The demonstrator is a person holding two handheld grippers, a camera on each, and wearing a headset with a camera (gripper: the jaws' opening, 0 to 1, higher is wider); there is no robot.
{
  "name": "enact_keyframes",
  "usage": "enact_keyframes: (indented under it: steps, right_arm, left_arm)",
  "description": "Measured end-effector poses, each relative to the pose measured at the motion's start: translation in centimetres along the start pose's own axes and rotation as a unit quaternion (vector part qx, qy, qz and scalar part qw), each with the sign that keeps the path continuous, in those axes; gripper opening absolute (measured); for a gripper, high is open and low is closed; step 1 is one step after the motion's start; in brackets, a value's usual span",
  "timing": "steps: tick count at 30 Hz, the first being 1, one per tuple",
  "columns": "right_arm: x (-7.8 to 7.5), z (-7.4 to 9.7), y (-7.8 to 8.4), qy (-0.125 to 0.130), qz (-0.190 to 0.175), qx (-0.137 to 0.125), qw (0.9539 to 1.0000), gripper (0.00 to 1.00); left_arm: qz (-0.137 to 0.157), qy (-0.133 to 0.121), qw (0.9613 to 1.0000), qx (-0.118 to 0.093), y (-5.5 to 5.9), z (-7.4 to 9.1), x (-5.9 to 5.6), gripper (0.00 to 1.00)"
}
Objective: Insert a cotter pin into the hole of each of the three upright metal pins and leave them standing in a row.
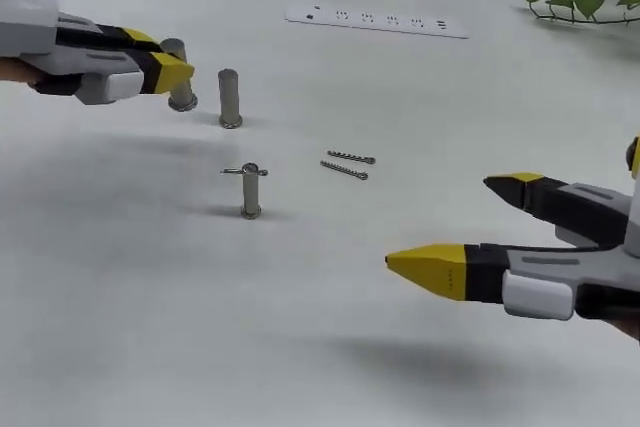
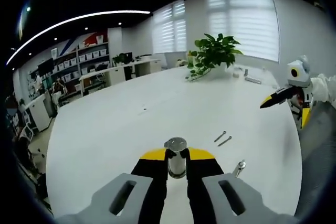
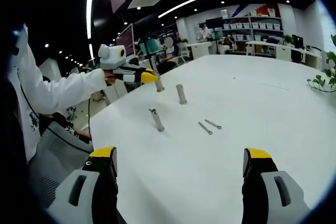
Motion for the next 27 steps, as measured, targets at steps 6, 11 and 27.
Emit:
enact_keyframes:
  steps: [6, 11, 27]
  right_arm:
    - [0.2, 0.2, -0.3, -0.003, 0.005, -0.005, 1.0, 0.98]
    - [0.3, 0.3, -0.3, -0.005, 0.005, -0.006, 1.0, 0.98]
    - [-0.1, 0.7, -0.1, -0.001, 0.0, -0.006, 1.0, 0.98]
  left_arm:
    - [-0.018, 0.031, 0.9993, -0.013, -2.3, 0.5, -2.7, 0.09]
    - [-0.047, 0.055, 0.9971, -0.025, -3.8, 0.3, -3.8, 0.09]
    - [-0.067, 0.157, 0.9852, -0.021, -3.8, -2.5, -10.6, 0.09]
Point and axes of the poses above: the centre of the closed fingertips' face, and the gripper's own axes: z roughly backward along the fingers, x roughly to its left, y roughly out of its underside, the point moved 4 cm from there along z, roughly backward along the fingers, and after that the axes turned 9 degrees about y, right-handed, at the moved point
